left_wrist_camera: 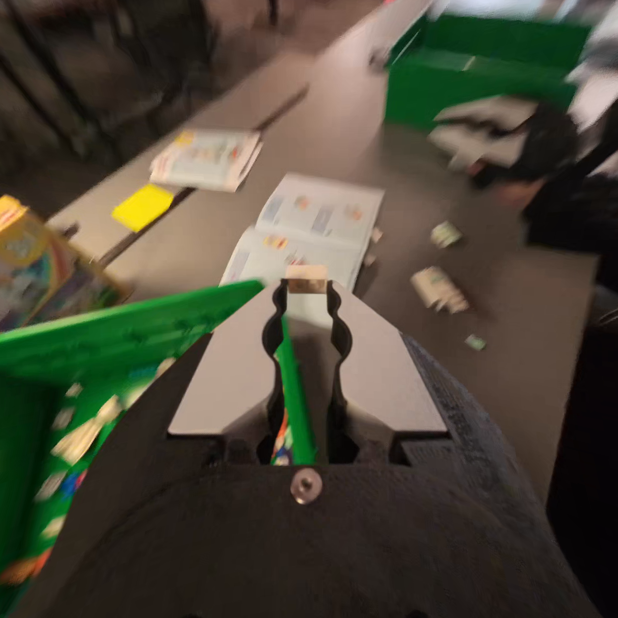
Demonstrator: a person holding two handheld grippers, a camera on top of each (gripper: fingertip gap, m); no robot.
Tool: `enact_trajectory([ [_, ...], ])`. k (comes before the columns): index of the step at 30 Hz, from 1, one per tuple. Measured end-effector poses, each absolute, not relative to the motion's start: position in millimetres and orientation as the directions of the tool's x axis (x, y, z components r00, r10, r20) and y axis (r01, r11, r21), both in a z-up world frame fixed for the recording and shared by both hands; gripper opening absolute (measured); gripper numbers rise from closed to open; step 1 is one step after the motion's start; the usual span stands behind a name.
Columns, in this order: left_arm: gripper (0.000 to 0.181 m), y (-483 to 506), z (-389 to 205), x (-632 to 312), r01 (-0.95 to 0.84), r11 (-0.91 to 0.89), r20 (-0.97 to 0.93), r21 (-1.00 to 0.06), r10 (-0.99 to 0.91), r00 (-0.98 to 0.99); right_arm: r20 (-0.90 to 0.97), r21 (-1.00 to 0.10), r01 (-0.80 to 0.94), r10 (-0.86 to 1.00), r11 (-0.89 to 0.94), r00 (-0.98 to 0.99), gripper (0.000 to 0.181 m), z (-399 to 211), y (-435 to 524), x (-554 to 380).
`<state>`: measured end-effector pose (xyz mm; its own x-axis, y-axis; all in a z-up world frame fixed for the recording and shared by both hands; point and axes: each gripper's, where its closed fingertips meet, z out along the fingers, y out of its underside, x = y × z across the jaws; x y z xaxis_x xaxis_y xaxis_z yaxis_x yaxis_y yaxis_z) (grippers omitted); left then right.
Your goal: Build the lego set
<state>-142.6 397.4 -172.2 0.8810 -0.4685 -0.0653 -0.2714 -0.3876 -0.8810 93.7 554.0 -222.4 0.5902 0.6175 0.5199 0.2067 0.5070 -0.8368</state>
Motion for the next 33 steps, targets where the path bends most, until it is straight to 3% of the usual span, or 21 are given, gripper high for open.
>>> enact_trajectory([
  [4, 0.022, 394.8, -143.4, -68.0, -0.136, -0.064, -0.070, -0.989, -0.606, 0.793, 0.424, -0.892, 0.051, 0.790, 0.449, 0.443, 0.014, -216.2, 519.7, 75.9],
  [6, 0.022, 392.9, -138.4, -36.8, -0.075, 0.053, -0.091, -0.996, -0.652, 0.753, 0.147, -0.982, -0.095, 0.974, 0.165, 0.174, 0.018, -205.6, 476.6, 59.6],
  [9, 0.022, 394.2, -139.2, 0.2, -0.007, 0.154, -0.112, -0.988, -0.690, 0.715, -0.170, -0.965, -0.168, 0.968, -0.202, -0.183, 0.035, -173.7, 425.3, 51.6],
  [15, 0.022, 389.7, -148.4, 57.4, 0.218, 0.013, 0.094, -0.976, -0.875, 0.475, -0.004, -0.980, -0.191, 0.957, -0.061, -0.290, 0.040, -149.3, 391.3, 55.1],
  [22, 0.022, 388.4, -154.5, 72.2, 0.228, -0.026, 0.120, -0.973, -0.905, 0.409, -0.047, -0.983, -0.148, 0.932, -0.107, -0.359, 0.024, -153.9, 387.3, 61.9],
  [25, 0.020, 398.2, -164.2, 72.4, 0.215, -0.094, 0.181, -0.972, -0.882, 0.435, -0.041, -0.989, -0.127, 0.954, -0.082, -0.297, 0.023, -162.4, 404.4, 68.3],
  [27, 0.037, 413.4, -181.4, 65.4, 0.145, -0.138, 0.194, -0.980, -0.834, 0.517, -0.053, -0.997, -0.042, 0.979, -0.062, -0.197, 0.023, -180.3, 430.0, 76.1],
  [29, 0.046, 424.9, -204.5, 60.0, 0.032, -0.193, 0.176, -0.981, -0.800, 0.573, -0.016, -0.988, 0.154, 0.997, -0.004, -0.077, 0.024, -218.4, 457.7, 85.9],
  [33, 0.053, 437.5, -246.3, 59.4, -0.173, -0.297, 0.138, -0.939, -0.786, 0.602, 0.090, -0.853, 0.518, 0.995, 0.056, 0.041, 0.024, -287.6, 490.8, 111.7],
])
